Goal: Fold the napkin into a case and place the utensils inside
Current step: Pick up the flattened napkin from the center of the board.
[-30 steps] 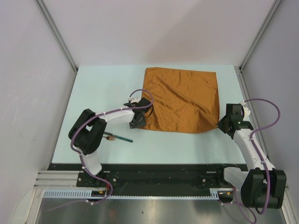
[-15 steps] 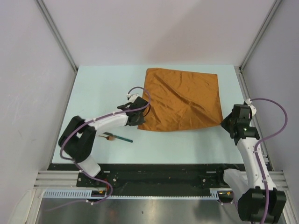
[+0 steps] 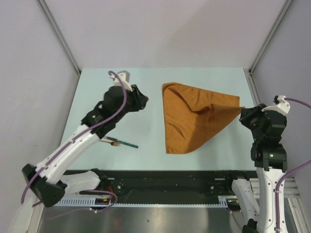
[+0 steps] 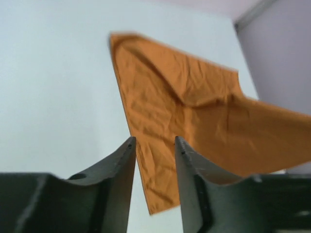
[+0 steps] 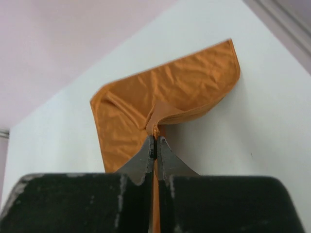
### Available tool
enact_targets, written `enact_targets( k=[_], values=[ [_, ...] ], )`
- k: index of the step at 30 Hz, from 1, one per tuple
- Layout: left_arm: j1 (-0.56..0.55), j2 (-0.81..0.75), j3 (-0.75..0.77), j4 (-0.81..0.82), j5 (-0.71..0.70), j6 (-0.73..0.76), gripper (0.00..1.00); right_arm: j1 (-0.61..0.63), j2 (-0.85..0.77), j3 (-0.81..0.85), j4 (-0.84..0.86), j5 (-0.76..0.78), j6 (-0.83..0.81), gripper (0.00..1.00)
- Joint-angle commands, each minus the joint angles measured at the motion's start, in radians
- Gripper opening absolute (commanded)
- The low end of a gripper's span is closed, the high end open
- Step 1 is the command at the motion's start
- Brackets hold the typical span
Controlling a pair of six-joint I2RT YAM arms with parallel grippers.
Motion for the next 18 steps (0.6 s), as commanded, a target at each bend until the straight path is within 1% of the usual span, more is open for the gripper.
enact_targets(
  k=[1,4,5,6,9,10,12,13,14,18],
  values=[
    [-0.017,0.199,-0.124,-0.070,0.249,0.016,0.46,-0.002,0.000,-0.062,-0.037,-0.013,0.009,0.00],
    [-0.103,0.283,-0.159,-0.050,0.220,0.005,0.54,-0.002,0.002,-0.079,-0.049,-0.009,0.002,0.00],
    [-0.152,0.305,-0.161,-0.057,0.202,-0.024,0.54,-0.002,0.002,-0.081,-0.051,-0.010,0.001,0.00],
    [-0.172,0.329,-0.164,-0.065,0.185,-0.048,0.55,-0.002,0.002,-0.087,-0.052,-0.009,0.001,0.00],
    [-0.252,0.414,-0.149,-0.136,0.058,-0.122,0.56,-0.002,-0.003,-0.099,-0.052,-0.015,-0.001,0.00],
    [-0.269,0.450,-0.147,-0.142,-0.008,-0.157,0.57,-0.004,-0.004,-0.102,-0.051,-0.016,0.001,0.00],
    [-0.320,0.480,-0.140,-0.136,-0.033,-0.185,0.57,-0.002,-0.003,-0.105,-0.056,-0.024,-0.001,0.00],
    [-0.344,0.499,-0.135,-0.139,-0.044,-0.221,0.57,-0.004,-0.004,-0.115,-0.053,-0.026,-0.001,0.00],
    [-0.355,0.527,-0.127,-0.146,-0.068,-0.243,0.57,-0.002,-0.006,-0.116,-0.054,-0.027,-0.002,0.00],
    [-0.392,0.592,-0.078,-0.162,-0.076,-0.291,0.59,-0.002,-0.012,-0.124,-0.056,-0.036,-0.007,0.00]
  ],
)
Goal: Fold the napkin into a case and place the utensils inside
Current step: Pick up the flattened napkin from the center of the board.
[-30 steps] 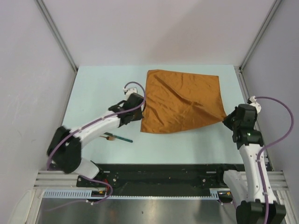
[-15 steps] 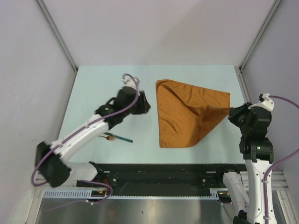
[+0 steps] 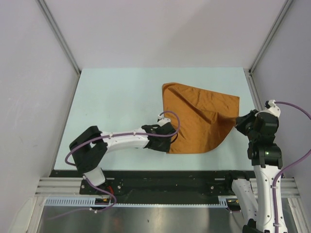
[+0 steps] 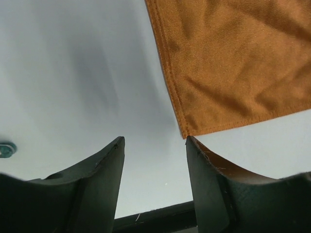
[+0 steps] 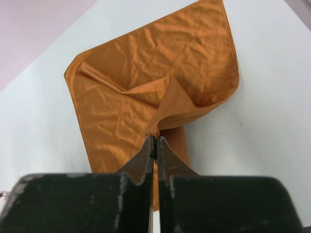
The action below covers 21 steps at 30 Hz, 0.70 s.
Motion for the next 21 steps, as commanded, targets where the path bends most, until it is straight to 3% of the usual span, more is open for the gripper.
enact_targets(
  k=[1,8,21],
  values=[
    [-0.039,0.052,0.078,-0.020,-0.076,-0.108,0.60,-0.002,-0.014,-0.010,0.015,-0.020,-0.009,0.00],
    [-0.058,0.126,0.127,-0.002,-0.094,-0.112,0.61,-0.002,-0.031,-0.021,0.012,-0.027,-0.017,0.00],
    [-0.090,0.173,0.023,0.015,-0.073,-0.184,0.59,-0.003,-0.040,-0.039,0.009,-0.027,-0.011,0.00]
  ],
)
